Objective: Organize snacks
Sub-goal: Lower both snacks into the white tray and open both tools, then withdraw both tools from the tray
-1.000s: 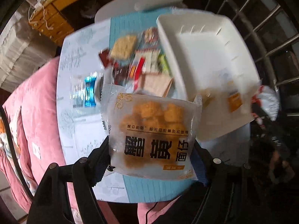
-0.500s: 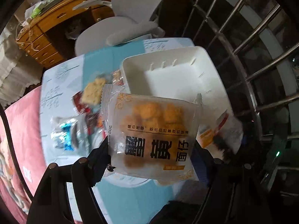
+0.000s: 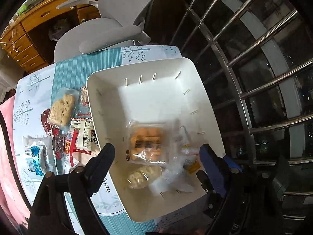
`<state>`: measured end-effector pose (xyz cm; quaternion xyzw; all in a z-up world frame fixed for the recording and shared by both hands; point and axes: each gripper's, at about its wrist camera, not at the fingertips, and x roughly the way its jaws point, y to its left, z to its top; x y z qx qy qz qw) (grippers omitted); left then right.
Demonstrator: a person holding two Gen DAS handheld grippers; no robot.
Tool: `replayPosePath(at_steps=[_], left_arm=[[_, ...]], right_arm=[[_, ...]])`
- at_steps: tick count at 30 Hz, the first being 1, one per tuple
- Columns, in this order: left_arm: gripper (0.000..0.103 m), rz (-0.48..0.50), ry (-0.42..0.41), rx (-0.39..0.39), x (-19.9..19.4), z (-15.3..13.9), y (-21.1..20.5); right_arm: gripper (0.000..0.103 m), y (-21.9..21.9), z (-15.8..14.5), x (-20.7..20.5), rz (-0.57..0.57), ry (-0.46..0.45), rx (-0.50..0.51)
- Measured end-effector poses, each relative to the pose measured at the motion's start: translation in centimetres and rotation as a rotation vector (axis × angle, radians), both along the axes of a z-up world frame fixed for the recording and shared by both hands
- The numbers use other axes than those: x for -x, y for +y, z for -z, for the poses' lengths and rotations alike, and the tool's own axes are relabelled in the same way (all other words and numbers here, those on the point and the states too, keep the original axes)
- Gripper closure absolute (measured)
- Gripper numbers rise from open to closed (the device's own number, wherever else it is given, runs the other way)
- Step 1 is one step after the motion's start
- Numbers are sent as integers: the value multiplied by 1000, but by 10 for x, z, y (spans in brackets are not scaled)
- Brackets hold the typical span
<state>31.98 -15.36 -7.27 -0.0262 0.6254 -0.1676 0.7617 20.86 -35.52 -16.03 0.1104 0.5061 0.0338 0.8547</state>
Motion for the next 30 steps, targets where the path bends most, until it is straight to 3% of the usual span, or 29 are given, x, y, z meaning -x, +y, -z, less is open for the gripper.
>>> replayPosePath(at_steps=[14,24,30], left_arm=[[16,-47,-53,61,47,-37,70],[16,-41,-132,111,94,-65,167],[16,-11,-129,121,117,-66,238]], right_arm=[[20,20,-25,26,101,15,-33],[20,61,-57,63,245,2,-66],[20,108,-77,81,318,-25,-85]])
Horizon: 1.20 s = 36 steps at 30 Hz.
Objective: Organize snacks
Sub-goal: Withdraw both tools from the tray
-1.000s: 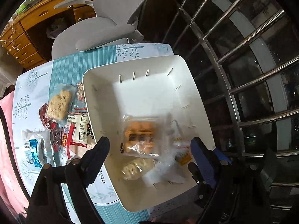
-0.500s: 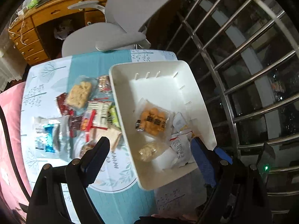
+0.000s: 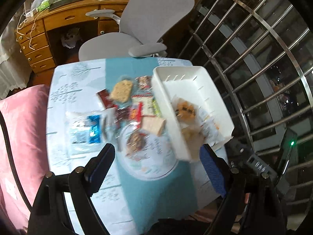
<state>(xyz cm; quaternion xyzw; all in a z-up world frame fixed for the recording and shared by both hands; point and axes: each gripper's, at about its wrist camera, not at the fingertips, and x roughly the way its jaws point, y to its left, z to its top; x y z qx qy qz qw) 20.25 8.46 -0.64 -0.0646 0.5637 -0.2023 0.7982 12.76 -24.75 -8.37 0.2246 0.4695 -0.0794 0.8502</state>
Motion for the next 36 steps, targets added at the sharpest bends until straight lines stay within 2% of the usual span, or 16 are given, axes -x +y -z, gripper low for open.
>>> replayPosePath(at_steps=[8,13,18,23,25,27,32,36], left_arm=[[16,34,28,-27,23,19,93],[16,66,37,-59,27,35,127],[16,45,76,-42,26,52,152],[16,5,107,-6,25,67,162],[16,-11,117,2,23,72,162],[16,-18,116,3,21,78,159],[16,-37,131,12,7,91,147],[16,-90,143,21,-11,109,138]], right_arm=[[20,72,-4,18,42,-10,-6],[20,116,7,20,23,22,-29],[20,159,18,16,-50,82,-23],[20,181,26,16,-84,121,-12],[24,186,31,14,-88,134,-24],[27,188,37,11,-100,148,-27],[27,191,53,-2,-128,182,-45],[27,190,69,-16,-154,183,-55]])
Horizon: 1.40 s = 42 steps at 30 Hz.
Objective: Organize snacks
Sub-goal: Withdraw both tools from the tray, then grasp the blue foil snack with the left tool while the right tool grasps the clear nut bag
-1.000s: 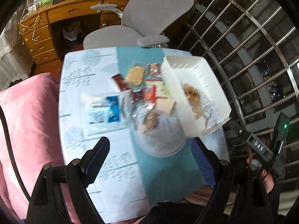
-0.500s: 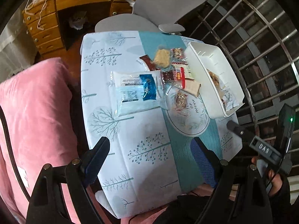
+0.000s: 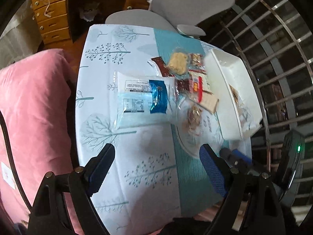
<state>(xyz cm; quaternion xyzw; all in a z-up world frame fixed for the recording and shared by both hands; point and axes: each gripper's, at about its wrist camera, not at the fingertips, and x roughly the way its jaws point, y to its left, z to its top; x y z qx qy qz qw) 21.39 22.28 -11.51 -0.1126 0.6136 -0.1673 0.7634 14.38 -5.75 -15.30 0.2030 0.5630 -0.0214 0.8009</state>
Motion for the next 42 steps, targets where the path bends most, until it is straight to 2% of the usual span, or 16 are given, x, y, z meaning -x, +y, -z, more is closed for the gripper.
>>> replayPosePath(at_steps=[3,7,14,17,19,26,33,39,42], left_arm=[[16,-37,26,9,-14,19,-8],[16,-107,61,17,-34,46,-18],[16,-152,70,-36,-67,85,-41],[16,-168,74,-48,-78,99,-50],[16,-177,78,-63,-83,106,-54],[16,-172,25,-155,-94,114,-68],[34,-152,-35,-257,-102,114,-75],[58,-166,-46,-271,-104,111,-69],[68,-179,-42,-254,-103,109,-64]], right_arm=[[27,2,16,-11,-28,9,19],[27,10,33,-22,-98,-29,65],[28,24,60,-43,-201,-116,138],[34,27,70,-51,-218,-148,165],[38,28,76,-55,-224,-163,186],[39,29,88,-67,-252,-203,282],[39,24,101,-78,-270,-179,313],[46,27,109,-84,-289,-133,345],[54,30,108,-82,-294,-134,349]])
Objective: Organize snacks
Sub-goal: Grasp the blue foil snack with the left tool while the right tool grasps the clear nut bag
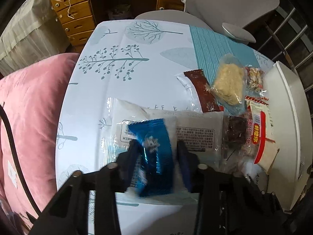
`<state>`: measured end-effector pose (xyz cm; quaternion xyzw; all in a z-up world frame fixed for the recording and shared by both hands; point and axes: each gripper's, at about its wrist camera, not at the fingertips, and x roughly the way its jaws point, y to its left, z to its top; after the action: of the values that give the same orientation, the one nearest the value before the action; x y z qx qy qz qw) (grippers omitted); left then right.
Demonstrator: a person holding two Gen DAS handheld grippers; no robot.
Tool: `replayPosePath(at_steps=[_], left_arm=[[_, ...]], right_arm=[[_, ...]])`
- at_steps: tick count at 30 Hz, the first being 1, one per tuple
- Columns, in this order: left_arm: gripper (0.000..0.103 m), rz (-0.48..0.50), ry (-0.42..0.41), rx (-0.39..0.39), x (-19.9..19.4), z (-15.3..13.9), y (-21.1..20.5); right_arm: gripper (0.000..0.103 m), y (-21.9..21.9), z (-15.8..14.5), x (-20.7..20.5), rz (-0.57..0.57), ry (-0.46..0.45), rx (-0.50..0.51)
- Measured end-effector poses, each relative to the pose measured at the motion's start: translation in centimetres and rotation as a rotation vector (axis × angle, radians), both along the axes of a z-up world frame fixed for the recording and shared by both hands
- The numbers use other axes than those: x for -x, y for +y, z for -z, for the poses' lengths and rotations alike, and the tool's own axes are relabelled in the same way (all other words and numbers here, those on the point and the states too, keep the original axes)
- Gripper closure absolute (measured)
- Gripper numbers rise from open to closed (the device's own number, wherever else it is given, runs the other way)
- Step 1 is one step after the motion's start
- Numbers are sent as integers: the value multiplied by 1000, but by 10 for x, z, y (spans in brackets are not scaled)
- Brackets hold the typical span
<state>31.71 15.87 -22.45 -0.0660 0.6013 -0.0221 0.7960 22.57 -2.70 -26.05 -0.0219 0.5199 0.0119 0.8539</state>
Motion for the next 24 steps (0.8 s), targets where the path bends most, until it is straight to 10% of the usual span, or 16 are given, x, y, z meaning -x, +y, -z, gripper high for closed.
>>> replayPosePath(at_steps=[24], left_arm=[[75,-7,46,162,64,-59,45]], right_arm=[[60,7,-41,51,76,112,-126]])
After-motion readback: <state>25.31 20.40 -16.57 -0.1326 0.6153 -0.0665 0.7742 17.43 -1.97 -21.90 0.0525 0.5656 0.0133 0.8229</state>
